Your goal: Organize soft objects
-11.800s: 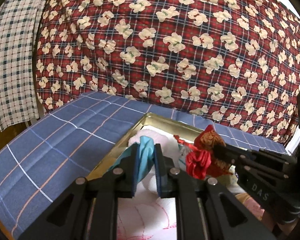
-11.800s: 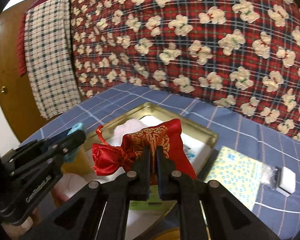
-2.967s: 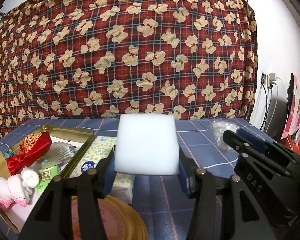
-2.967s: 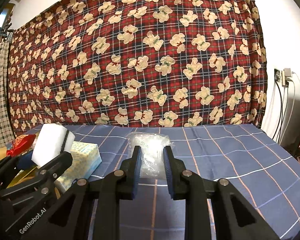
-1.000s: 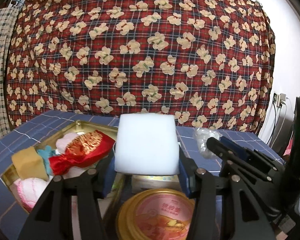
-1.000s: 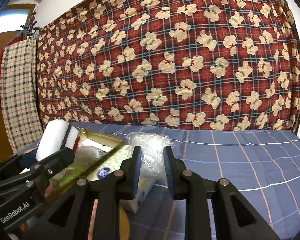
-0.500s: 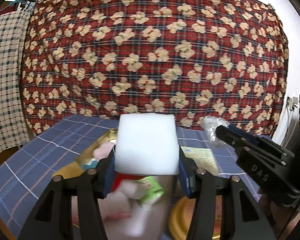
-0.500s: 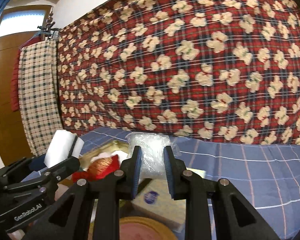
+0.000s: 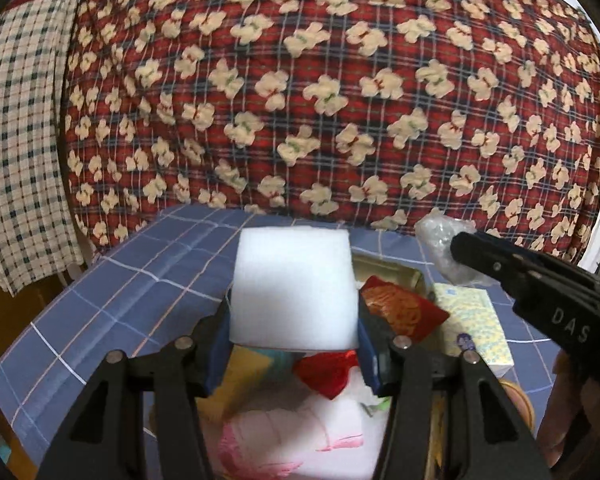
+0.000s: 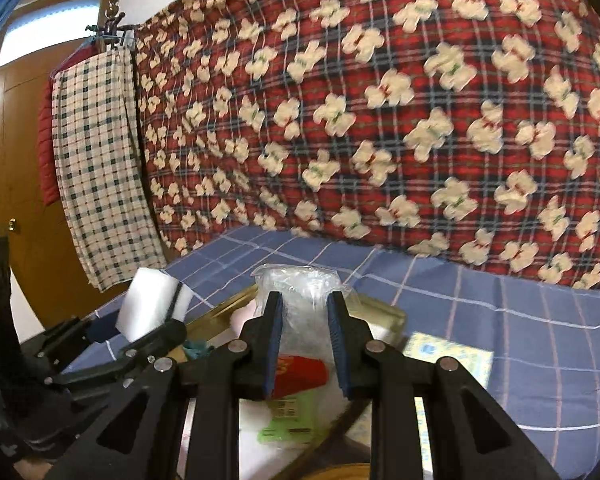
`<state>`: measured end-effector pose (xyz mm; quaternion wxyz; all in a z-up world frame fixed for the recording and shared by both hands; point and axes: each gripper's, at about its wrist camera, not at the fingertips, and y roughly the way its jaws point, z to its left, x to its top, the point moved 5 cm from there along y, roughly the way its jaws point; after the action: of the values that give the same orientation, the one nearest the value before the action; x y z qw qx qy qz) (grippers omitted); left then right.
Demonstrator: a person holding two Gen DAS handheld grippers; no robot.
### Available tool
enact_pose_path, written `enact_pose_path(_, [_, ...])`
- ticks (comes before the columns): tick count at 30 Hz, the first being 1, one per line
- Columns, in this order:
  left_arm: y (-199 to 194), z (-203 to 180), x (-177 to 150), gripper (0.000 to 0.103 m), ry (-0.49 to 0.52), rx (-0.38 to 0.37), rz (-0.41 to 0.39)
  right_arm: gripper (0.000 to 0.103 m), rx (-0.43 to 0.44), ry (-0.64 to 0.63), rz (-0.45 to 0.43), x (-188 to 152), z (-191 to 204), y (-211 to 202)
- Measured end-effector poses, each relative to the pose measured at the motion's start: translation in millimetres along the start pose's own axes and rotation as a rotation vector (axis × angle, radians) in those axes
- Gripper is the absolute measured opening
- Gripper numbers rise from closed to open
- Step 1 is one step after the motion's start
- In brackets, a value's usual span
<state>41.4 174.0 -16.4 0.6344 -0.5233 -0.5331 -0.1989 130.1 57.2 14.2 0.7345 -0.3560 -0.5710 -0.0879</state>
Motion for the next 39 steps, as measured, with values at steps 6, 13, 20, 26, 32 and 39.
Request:
enact_pose_path(6, [-4, 11, -2, 0.053, -0.002, -0.007, 0.006, 0.026, 0.061, -0.052, 0.049, -20, 30, -4])
enact_pose_path(13, [-7, 17, -14, 0.053, 0.003, -0.016, 0.037, 0.026, 0.081, -0.067, 0.153, -50, 41, 4])
enact_pose_path(20, [0, 20, -26, 0.073, -0.004, -0.003, 0.078, 0.048, 0.179, -0.113, 0.256, -78, 56, 12])
enact_pose_path(26, [-18, 19, -25, 0.096, 0.004, 0.003, 0.036, 0.063, 0.167, -0.073, 0.216, -78, 44, -2])
enact_pose_path(32, [-41, 21, -20, 0.102, 0.011, 0.042, -0.032, 0.063, 0.111, -0.046, 0.141, -73, 35, -25])
enact_pose_path(39, [-55, 15, -23, 0.102, 0.021, 0.043, -0.061, 0.073, -0.022, -0.074, 0.007, -64, 34, -55])
